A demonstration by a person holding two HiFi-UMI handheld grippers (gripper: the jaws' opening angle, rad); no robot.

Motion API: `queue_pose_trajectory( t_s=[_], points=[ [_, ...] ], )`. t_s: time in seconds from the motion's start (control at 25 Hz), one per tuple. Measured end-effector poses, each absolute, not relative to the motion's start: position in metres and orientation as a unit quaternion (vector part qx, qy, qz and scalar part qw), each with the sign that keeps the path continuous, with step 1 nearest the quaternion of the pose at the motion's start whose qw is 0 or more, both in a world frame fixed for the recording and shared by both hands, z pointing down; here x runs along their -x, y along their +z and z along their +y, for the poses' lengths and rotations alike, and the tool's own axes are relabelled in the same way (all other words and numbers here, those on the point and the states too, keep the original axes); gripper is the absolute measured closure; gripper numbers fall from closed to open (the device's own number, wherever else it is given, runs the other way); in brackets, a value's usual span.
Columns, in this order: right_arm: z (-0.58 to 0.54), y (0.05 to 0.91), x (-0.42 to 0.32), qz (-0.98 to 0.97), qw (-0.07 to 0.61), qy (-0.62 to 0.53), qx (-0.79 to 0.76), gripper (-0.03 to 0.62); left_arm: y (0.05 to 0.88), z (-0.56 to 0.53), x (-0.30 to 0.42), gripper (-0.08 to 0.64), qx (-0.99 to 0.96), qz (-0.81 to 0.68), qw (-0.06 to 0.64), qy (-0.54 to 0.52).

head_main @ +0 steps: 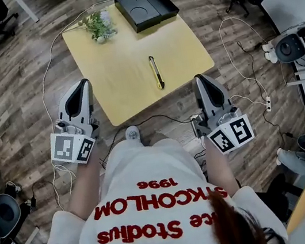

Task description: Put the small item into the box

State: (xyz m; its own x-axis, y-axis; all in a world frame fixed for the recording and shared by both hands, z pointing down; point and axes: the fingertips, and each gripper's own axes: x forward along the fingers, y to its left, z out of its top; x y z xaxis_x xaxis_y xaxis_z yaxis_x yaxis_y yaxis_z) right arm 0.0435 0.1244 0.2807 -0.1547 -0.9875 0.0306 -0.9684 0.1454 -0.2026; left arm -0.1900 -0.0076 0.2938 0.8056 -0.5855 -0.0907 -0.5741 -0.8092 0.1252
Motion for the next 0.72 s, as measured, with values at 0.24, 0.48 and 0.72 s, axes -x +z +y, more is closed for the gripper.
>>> queue_pose_trajectory(
  t_s=[0.24, 0.48, 0.72],
  points=[
    [0.111, 0.287, -0.051, 0.751, 0.041, -0.102, 0.651, 0.586, 0.308, -0.023, 0.189, 0.552, -0.949, -0.306, 0.064, -0.047],
    [0.085, 0.292, -0.059, 0.763, 0.039, -0.102, 0.637, 0.586, 0.312, -0.033, 0.188, 0.552, -0.941, -0.330, 0.063, -0.049],
    [0.044, 0.291, -0.070, 0.793, 0.049, -0.099, 0.599, 0.586, 0.307, -0.047, 0.184, 0.552, -0.924, -0.374, 0.051, -0.051]
  ],
)
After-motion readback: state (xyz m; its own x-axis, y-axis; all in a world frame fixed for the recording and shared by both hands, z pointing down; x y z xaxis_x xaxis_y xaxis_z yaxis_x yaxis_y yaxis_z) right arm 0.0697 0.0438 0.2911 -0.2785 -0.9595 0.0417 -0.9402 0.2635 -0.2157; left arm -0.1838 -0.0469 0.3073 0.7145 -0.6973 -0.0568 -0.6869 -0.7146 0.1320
